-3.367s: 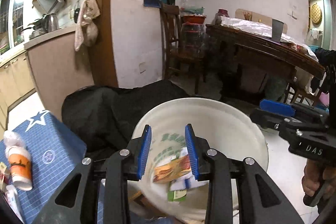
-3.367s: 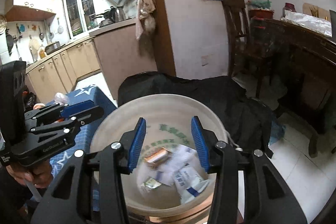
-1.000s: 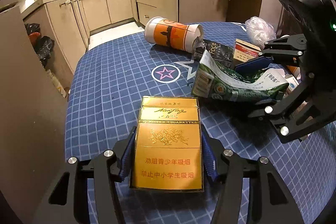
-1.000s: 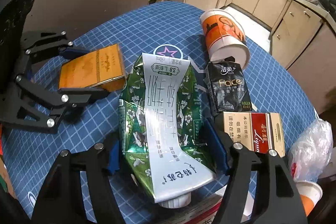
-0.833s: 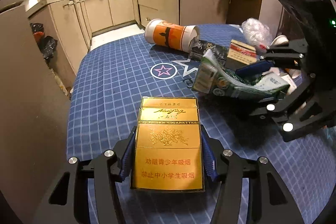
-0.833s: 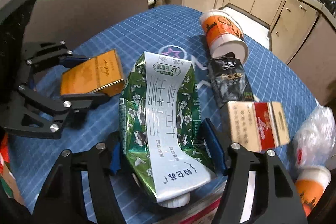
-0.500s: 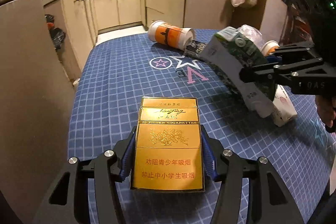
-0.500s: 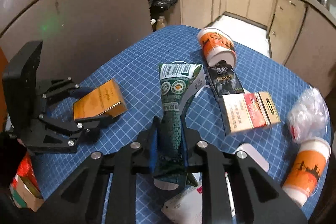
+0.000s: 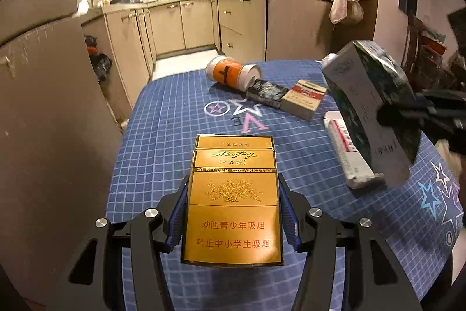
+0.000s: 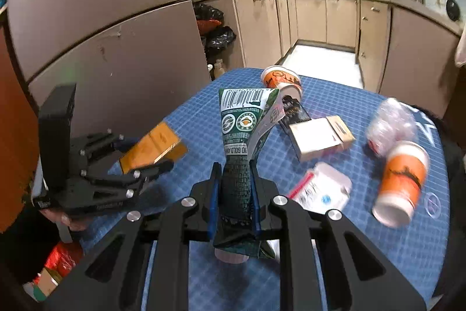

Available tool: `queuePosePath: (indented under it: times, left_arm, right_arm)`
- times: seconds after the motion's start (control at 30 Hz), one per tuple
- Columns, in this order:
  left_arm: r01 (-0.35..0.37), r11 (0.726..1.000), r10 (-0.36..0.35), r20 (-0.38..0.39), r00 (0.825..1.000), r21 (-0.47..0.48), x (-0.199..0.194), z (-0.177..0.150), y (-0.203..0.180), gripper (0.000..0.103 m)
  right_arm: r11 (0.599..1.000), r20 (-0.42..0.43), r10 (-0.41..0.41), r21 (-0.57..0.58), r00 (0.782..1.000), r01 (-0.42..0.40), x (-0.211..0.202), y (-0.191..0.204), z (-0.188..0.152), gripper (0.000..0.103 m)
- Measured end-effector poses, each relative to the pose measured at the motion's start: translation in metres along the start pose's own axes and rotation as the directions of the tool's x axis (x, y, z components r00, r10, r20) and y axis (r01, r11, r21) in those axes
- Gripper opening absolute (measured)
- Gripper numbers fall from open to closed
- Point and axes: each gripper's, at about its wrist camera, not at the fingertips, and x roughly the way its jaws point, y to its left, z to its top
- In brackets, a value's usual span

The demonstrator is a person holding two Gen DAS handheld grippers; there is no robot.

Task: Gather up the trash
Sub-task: 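Carry the cigarette box and green carton over the white bucket with both tools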

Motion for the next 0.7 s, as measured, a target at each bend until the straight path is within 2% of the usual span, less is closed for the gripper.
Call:
queuePosePath:
  times: [0.17, 0.37, 0.6, 0.7]
  left_arm:
    - [-0.046, 0.999, 0.045, 0.028, 0.999, 0.016, -0.018, 0.0, -0.038, 0.057]
    - [-0.045, 0.999, 0.044, 0.049, 0.998, 0.023, -0.035, -0.002, -0.087, 0.057]
    - [-0.027, 0.997, 0.02, 0.084, 0.996, 0.074, -0.047, 0.003, -0.144, 0.057]
    - [0.001, 0.993, -0.013, 0.101, 0.995, 0.115, -0.052, 0.01, -0.172, 0.057]
  right_arm:
    - [0.997, 0.047, -0.019, 0.071, 0.999, 0.015, -0.034, -0.004, -0.026, 0.016]
    - [0.989, 0.056, -0.102, 0.108, 0.993, 0.096, -0.065, -0.016, -0.052, 0.016]
    - [0.972, 0.081, -0.182, 0.164, 0.98, 0.167, -0.113, -0.039, -0.081, 0.016]
    - [0.961, 0.101, -0.228, 0.182, 0.968, 0.208, -0.141, -0.049, -0.093, 0.016]
